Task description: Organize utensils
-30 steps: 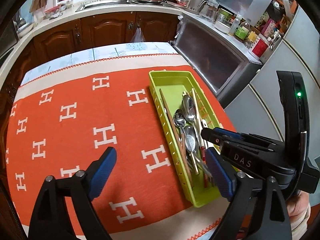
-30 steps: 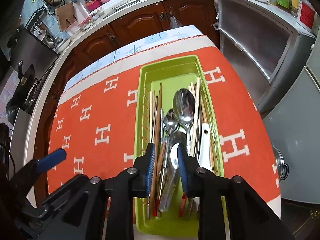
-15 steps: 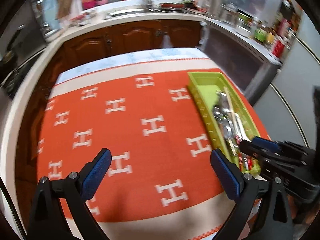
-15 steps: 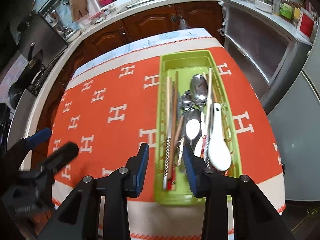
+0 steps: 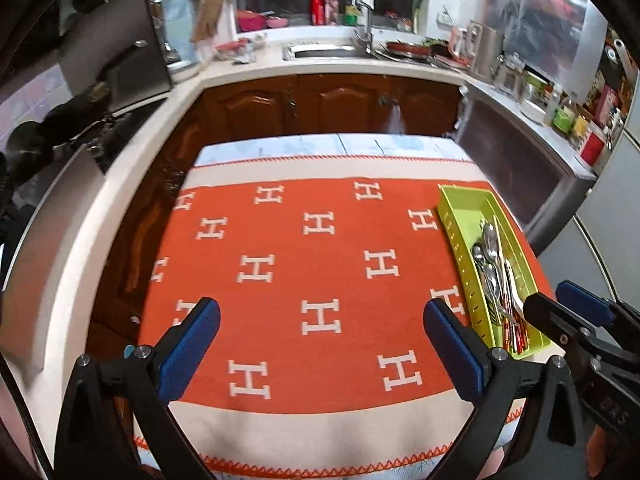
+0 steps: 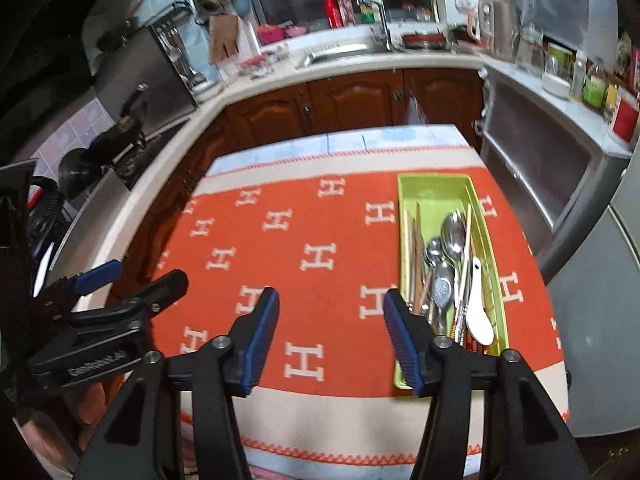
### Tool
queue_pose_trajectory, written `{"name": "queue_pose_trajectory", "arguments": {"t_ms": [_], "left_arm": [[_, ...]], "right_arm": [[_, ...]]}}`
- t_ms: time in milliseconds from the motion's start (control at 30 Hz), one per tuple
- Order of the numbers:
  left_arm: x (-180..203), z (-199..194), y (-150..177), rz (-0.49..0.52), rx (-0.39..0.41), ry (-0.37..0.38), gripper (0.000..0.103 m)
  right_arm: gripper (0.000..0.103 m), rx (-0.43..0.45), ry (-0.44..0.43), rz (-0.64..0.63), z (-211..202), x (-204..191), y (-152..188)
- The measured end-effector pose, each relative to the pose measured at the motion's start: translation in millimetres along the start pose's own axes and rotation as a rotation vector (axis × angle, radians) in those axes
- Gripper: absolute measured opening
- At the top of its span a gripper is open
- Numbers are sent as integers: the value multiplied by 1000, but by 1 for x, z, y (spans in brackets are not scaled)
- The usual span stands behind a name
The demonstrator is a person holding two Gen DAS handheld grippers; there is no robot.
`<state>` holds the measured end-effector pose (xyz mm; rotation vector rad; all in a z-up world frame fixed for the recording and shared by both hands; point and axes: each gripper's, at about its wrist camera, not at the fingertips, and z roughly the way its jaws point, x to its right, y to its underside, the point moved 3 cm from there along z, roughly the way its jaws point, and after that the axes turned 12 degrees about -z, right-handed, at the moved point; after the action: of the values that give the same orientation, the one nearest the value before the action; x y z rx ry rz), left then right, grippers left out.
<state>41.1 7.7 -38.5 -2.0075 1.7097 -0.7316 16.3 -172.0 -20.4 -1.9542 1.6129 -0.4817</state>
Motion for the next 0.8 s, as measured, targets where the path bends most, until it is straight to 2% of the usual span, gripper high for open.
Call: {"name": "queue_pose_trajectory", "arguments": {"t_ms": [100, 167, 333, 800], "left_arm": [[-5, -11, 0, -12, 35, -25, 101], [-8, -17, 0, -21, 57, -35, 101], [-16, -27, 3, -50, 66, -31, 101], [-30, -24, 6, -91, 43, -58, 101]], "right_arm": [[62, 29, 7, -10, -17, -17, -4], [62, 47, 43, -38, -26, -27, -6], [64, 82, 52, -61, -44, -45, -9], [64, 25, 3, -98, -29, -63, -3]]}}
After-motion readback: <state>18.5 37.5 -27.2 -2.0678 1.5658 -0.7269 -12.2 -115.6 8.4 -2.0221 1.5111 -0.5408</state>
